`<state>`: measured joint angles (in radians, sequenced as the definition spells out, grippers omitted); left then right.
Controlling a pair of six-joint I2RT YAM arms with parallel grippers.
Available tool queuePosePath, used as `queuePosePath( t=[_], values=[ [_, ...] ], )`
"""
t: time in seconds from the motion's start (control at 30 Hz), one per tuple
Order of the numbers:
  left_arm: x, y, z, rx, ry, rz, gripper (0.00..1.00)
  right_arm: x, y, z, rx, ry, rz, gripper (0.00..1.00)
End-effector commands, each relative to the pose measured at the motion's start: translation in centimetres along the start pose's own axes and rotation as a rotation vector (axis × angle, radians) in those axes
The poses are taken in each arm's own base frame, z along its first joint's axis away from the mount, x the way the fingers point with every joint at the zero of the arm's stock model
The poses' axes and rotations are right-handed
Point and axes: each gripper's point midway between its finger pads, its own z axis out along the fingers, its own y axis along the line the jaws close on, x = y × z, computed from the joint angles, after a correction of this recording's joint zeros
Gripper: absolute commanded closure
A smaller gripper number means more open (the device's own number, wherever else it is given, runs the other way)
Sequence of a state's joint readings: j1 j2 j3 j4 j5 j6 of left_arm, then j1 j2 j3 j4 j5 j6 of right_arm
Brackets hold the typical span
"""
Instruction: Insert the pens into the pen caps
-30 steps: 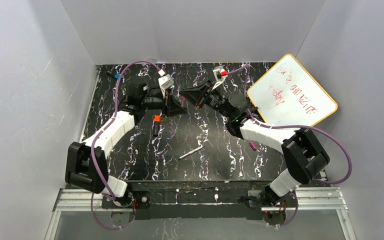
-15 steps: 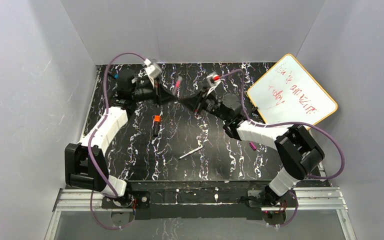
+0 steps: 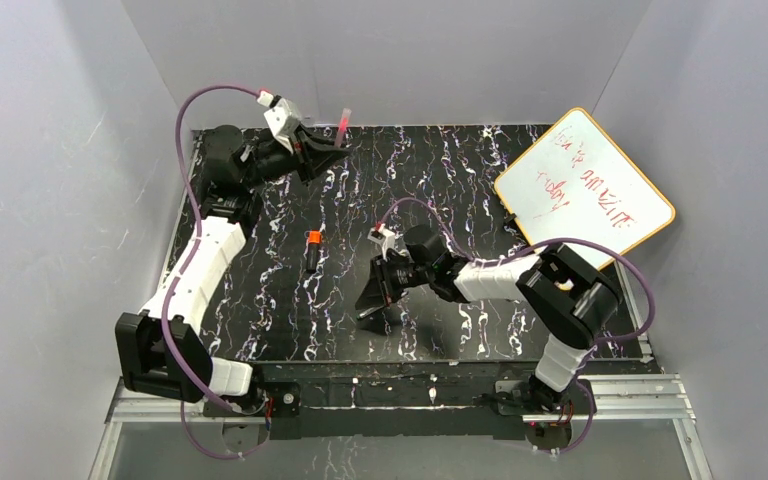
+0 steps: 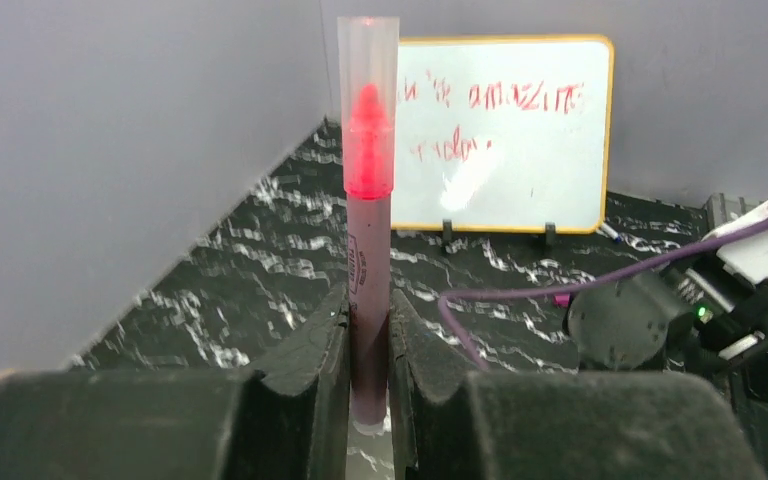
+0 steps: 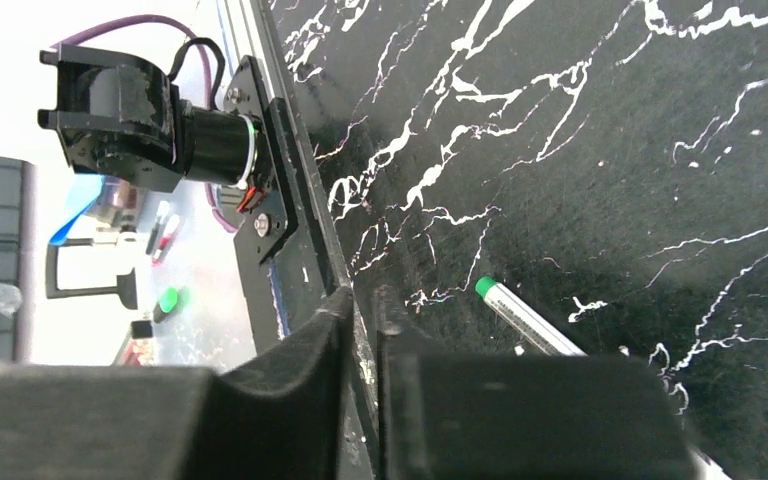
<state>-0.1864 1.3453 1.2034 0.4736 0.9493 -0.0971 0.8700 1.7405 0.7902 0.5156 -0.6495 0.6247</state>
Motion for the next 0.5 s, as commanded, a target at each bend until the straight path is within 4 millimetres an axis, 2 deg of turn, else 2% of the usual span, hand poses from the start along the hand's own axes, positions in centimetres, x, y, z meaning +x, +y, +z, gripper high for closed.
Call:
queuePosePath(
  t=[0.0,0.07,0.23,0.37,0.4,0.47],
  values=[
    [4.2,0.5,-1.0,-0.083,0.097,-0.104,1.0,-3.5,3.4,-1.8,-0.049,-0.098,-0.111,0.66],
    [6.3,0.6,-1.7,-0.126,0.143,-0.151,1.0,-4.9,4.0,-2.9,-0.032,-0.161,-0.141,0.52],
    [11.6,-0.7,-2.9,-0.212,0.256,-0.236,1.0,-9.2,5.6,-6.9,0.055,-0.358,-0.236,0.33],
    [17.5,-1.3,-4.2,-0.375,0.475,-0.302,1.0,-11.9,7.0,-10.3,0.166,-0.477,-0.337,0.24],
    [19.1,-0.7,-5.0,-0.444,0.546,-0.317,1.0,-12.4,7.1,-11.0,0.191,-0.495,-0.359,0.23],
    [21.1,-0.1,-6.1,-0.536,0.657,-0.359,1.0,-13.0,7.4,-12.1,0.233,-0.522,-0.394,0.21]
  ],
)
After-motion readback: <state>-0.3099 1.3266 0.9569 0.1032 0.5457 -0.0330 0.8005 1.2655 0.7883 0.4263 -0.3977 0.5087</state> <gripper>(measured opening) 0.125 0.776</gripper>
